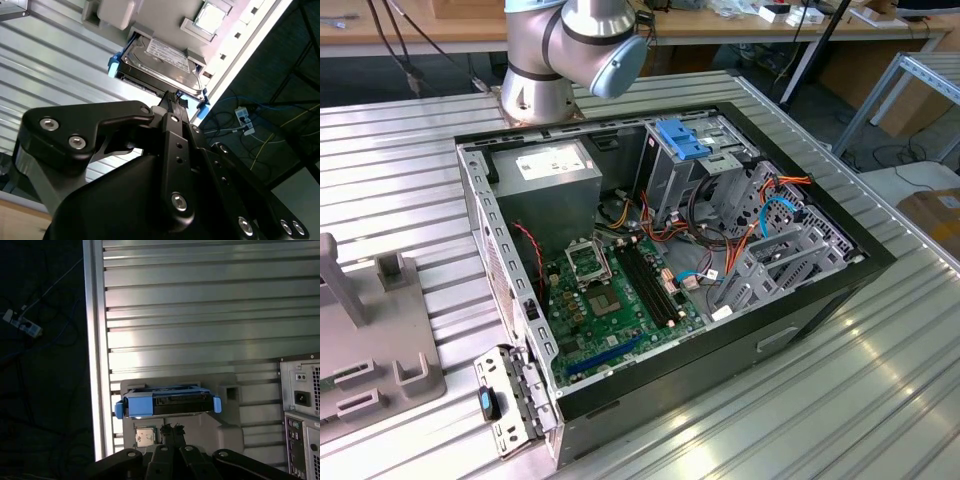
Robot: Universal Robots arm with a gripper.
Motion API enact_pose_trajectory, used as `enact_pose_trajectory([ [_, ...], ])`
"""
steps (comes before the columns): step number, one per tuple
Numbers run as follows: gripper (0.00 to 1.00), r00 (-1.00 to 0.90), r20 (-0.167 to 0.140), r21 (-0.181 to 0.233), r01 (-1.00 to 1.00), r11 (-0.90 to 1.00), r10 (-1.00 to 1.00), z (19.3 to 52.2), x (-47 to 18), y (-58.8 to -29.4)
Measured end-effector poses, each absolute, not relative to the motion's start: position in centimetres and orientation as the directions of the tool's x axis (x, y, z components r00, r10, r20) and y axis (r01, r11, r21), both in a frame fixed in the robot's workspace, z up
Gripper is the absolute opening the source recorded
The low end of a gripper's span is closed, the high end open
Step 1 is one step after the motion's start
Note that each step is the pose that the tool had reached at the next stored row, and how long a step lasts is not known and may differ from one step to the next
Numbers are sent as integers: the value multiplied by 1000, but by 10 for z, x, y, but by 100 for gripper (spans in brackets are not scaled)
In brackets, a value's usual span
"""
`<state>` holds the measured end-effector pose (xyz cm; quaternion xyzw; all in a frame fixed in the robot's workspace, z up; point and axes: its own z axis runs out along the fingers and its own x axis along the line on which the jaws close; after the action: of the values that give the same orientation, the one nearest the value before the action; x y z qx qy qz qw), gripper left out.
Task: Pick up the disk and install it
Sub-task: 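Reach for the disk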
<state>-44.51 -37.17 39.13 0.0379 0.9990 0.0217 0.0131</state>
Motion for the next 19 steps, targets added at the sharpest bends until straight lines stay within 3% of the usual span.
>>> enact_pose_trajectory([
  [19,11,-997,-25,44,75,996,76,391,-446,-358],
])
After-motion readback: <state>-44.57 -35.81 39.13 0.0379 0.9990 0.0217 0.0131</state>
